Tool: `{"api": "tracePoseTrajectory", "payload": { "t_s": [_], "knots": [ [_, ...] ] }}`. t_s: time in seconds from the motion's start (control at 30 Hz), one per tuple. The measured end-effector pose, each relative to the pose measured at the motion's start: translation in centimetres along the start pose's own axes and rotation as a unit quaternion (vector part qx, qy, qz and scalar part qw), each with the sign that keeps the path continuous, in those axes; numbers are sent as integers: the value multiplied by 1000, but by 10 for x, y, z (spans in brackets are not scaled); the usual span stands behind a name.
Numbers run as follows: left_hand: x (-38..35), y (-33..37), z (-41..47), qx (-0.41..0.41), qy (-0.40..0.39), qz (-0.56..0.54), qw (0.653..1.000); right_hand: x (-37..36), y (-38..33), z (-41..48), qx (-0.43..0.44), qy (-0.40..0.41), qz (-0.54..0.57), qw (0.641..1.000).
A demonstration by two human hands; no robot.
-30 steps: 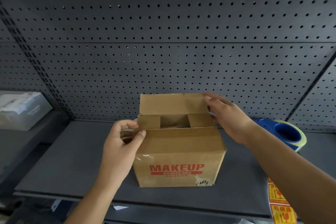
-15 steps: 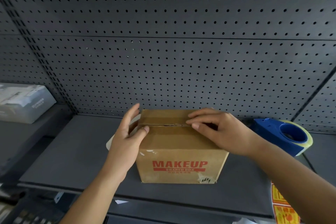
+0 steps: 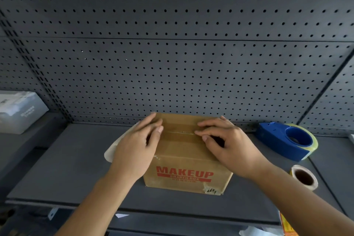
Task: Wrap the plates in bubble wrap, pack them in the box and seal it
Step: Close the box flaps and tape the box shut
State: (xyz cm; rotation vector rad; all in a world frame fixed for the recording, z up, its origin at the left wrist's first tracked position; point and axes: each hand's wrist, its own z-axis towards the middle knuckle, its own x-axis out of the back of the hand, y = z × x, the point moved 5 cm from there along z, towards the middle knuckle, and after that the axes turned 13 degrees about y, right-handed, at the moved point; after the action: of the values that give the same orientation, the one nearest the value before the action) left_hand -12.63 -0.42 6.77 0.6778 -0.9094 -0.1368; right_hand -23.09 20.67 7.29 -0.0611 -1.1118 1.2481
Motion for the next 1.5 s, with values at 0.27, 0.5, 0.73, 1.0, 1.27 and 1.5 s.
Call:
{"api": "tracePoseTrajectory", "payload": {
  "t_s": [0.27, 0.5, 0.73, 1.0, 1.27, 1.5],
  "knots": [
    [-7, 7, -9, -61, -34, 136, 988, 44, 14, 5, -57, 0, 32, 998],
    [-14, 7, -8, -59, -28, 111, 992, 138, 169, -29, -274, -46, -326, 904],
    [-21, 20, -10, -77, -17, 128, 989, 117, 233, -57, -262, -130, -409, 864],
    [-31, 41, -17, -33, -15, 81, 996, 148, 215, -56, -269, -26, -233, 934],
    [-37, 39, -14, -88, -57, 54, 993, 210, 85, -12, -300, 2, 259, 918],
    [-28, 14, -5, -75, -140, -127, 979, 194, 18, 54, -283, -75, 303, 907]
  ]
}}
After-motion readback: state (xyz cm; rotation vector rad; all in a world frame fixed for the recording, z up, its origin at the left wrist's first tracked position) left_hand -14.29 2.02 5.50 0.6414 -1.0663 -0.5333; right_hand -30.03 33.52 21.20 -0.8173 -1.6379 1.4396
